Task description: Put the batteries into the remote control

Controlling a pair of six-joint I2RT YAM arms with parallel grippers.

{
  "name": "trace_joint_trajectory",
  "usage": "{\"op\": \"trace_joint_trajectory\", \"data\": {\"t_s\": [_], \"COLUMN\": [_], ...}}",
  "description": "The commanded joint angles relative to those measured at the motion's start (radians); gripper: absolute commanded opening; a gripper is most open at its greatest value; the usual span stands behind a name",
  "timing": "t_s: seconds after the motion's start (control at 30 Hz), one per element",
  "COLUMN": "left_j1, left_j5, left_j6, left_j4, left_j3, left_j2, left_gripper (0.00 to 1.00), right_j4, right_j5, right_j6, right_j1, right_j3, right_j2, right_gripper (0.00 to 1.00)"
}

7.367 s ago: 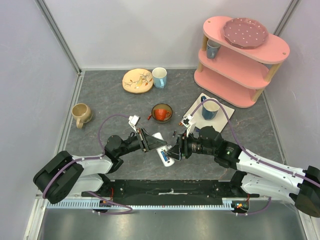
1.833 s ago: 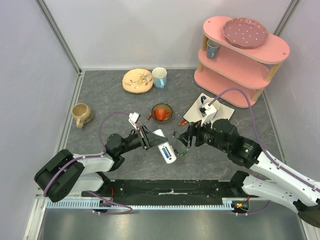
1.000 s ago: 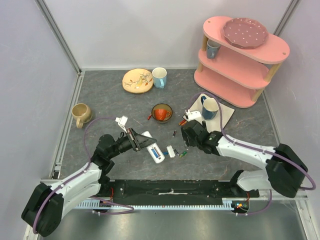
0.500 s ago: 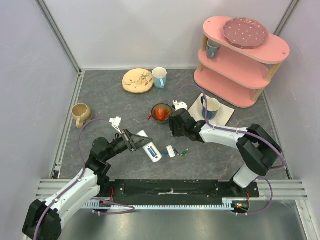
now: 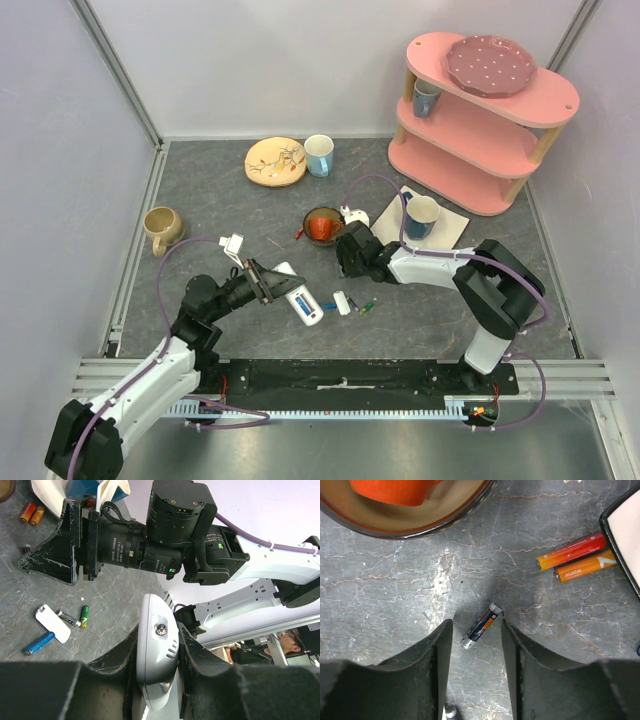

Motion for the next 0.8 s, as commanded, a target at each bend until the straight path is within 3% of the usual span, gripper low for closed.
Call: {"op": "trace_joint_trajectory", "data": {"t_s": [0.0,0.27,0.67,0.77], "left_j1": [0.006,0.006,0.006,0.006], "left_j5": [0.011,0.019,0.079,0.085], "left_j6": [0.026,0.018,-0.009,-0.009], "left_j4": [0.010,0.039,0.182,0.211], "left_j3": [-0.010,-0.017,-0.026,-0.037], "left_j2": [-0.018,0.003,0.076,0.080], "left_gripper": [0.02,0.02,0.02,0.02], "right_j4": [-0.007,-0.028,-0.056,-0.077], "right_j5": [0.034,0.039,0.059,0.057], "right_j6": [0.013,-0.006,-0.035,-0.043], "right_j1": [0.004,0.005,0.004,0.004], "right_j3": [0.024,-0.008,-0.137,-0.155], "right_j2": [0.030,-0.002,-0.111,-0.143], "right_gripper": [0.48,0.38,0.03,0.00]}}
